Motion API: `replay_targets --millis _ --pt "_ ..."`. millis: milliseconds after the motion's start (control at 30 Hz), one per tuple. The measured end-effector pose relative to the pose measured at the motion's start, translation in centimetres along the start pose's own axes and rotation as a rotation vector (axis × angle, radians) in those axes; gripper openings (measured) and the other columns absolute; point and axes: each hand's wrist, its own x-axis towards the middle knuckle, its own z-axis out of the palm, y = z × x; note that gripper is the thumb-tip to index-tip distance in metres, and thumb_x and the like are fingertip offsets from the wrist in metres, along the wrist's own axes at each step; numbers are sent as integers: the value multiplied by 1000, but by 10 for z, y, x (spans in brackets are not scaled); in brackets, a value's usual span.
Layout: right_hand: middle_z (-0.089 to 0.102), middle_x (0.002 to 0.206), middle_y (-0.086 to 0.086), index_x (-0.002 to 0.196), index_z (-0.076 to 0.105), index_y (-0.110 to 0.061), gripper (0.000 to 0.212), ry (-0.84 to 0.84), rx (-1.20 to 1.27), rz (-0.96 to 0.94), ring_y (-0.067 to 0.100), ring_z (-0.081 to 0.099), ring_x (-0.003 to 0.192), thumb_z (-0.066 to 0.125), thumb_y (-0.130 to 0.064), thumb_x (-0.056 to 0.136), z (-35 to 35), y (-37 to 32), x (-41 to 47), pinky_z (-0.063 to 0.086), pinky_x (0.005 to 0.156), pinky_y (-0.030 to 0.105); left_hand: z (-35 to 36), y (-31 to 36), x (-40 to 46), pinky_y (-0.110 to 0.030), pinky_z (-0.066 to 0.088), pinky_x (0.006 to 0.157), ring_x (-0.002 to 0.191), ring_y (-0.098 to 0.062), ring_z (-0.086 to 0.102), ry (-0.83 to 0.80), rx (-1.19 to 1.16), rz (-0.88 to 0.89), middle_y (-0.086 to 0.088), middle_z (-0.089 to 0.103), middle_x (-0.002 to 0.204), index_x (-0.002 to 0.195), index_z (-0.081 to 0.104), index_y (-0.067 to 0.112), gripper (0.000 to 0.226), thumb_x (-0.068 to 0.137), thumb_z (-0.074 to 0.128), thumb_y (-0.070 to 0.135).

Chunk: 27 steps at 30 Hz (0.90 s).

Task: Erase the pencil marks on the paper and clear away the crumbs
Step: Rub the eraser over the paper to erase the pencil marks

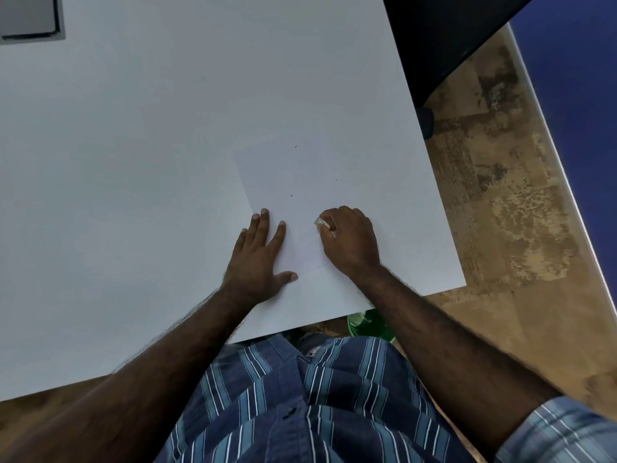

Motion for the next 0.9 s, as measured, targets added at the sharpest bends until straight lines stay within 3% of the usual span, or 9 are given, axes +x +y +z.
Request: replay_targets --millis 133,300,400,567,800,900 --pt "71 94 -2 101 76 -21 9 -25 30 -75 25 62 89 67 -21 98 6 -10 -18 50 81 42 1 -4 1 -44 4 128 160 -26 -12 15 -2 -9 -6 -21 171 166 -1 30 114 84 65 73" --pt "71 97 0 109 77 -20 17 -185 22 -331 24 62 90 69 -25 95 18 -23 -45 47 80 42 -8 -3 6 -48 7 126 160 -31 -9 -46 86 -13 -10 -20 171 165 -7 33 111 86 54 80" --pt "70 95 -2 106 77 -23 13 -98 -37 -288 26 62 89 69 -24 96 14 -12 -31 45 79 41 -14 -5 8 -50 8 126 159 -33 -6 -90 120 -4 -10 -19 171 165 -9 34 106 90 57 72" --pt "69 87 1 93 74 -19 8 69 -46 -34 32 62 80 66 -20 94 3 7 -4 50 73 43 -17 -4 10 -49 8 126 159 -33 -7 -119 142 -9 -9 -20 171 164 -10 34 108 90 60 70" --pt "72 98 0 110 76 -21 16 -164 -25 -355 22 61 90 68 -27 97 22 -32 -39 47 81 40 -14 -6 10 -51 13 126 159 -35 -1 -83 125 0 -11 -14 172 166 -4 32 110 87 60 74" --pt "71 94 1 104 77 -21 15 -93 -96 -318 27 62 89 65 -25 97 19 -21 -26 46 78 42 -14 -5 10 -49 12 126 159 -34 -3 -88 124 -8 -10 -14 172 166 -3 33 111 87 64 71"
